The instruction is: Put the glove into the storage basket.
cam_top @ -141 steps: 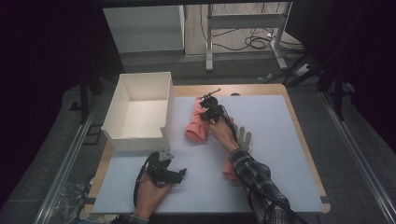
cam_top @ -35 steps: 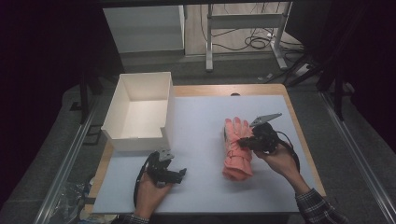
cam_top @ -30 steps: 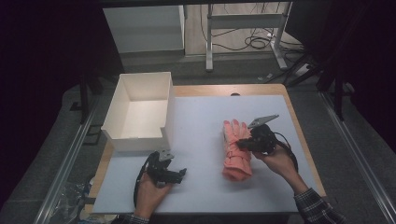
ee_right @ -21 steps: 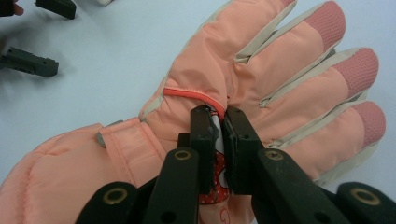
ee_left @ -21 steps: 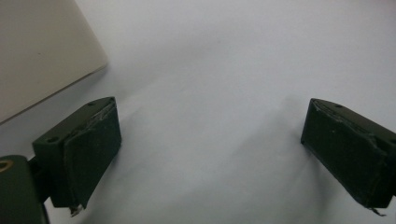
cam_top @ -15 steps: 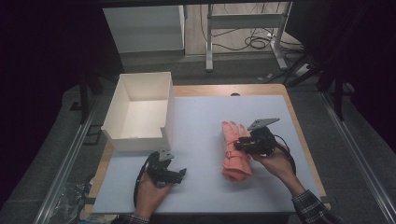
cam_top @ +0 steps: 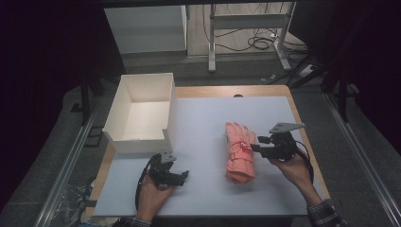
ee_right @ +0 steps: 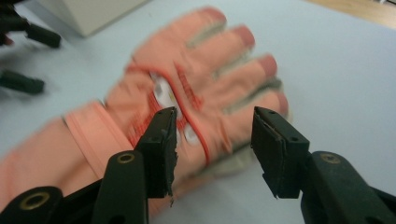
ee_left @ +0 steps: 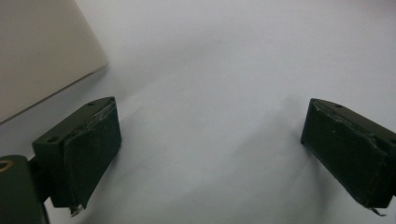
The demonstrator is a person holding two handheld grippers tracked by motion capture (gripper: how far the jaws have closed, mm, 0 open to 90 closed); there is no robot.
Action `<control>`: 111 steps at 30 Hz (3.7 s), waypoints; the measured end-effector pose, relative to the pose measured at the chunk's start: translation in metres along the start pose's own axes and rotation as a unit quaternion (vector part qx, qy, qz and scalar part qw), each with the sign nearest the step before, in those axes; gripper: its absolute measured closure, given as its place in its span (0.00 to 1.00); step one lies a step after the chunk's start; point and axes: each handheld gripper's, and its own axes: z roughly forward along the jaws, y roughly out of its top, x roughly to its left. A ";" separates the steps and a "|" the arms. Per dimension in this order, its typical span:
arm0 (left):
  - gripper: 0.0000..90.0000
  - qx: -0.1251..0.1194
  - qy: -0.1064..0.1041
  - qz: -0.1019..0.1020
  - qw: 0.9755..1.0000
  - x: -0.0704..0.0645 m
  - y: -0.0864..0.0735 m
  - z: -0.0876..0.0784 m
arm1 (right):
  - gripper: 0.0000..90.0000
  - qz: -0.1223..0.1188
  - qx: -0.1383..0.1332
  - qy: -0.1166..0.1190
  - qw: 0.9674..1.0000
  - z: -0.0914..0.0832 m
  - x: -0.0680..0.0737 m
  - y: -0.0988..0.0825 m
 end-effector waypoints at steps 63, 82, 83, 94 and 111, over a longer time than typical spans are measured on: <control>0.05 0.001 0.000 0.002 1.000 0.000 0.000 0.000 | 0.89 -0.023 0.033 0.054 0.998 0.067 0.070 -0.047; 0.06 0.003 0.001 0.004 1.000 0.000 0.000 0.000 | 0.83 -0.045 0.032 0.049 0.997 0.076 0.080 -0.037; 0.06 0.003 0.001 0.004 1.000 0.000 0.000 0.000 | 0.82 -0.045 0.031 0.046 0.997 0.074 0.079 -0.038; 0.05 0.005 0.001 0.004 1.000 0.000 0.001 0.000 | 0.65 -0.017 0.011 -0.020 1.000 0.044 0.040 -0.048; 0.01 0.008 -0.011 0.011 1.000 0.001 0.002 0.001 | 0.38 0.035 0.014 -0.110 0.993 0.020 -0.017 -0.072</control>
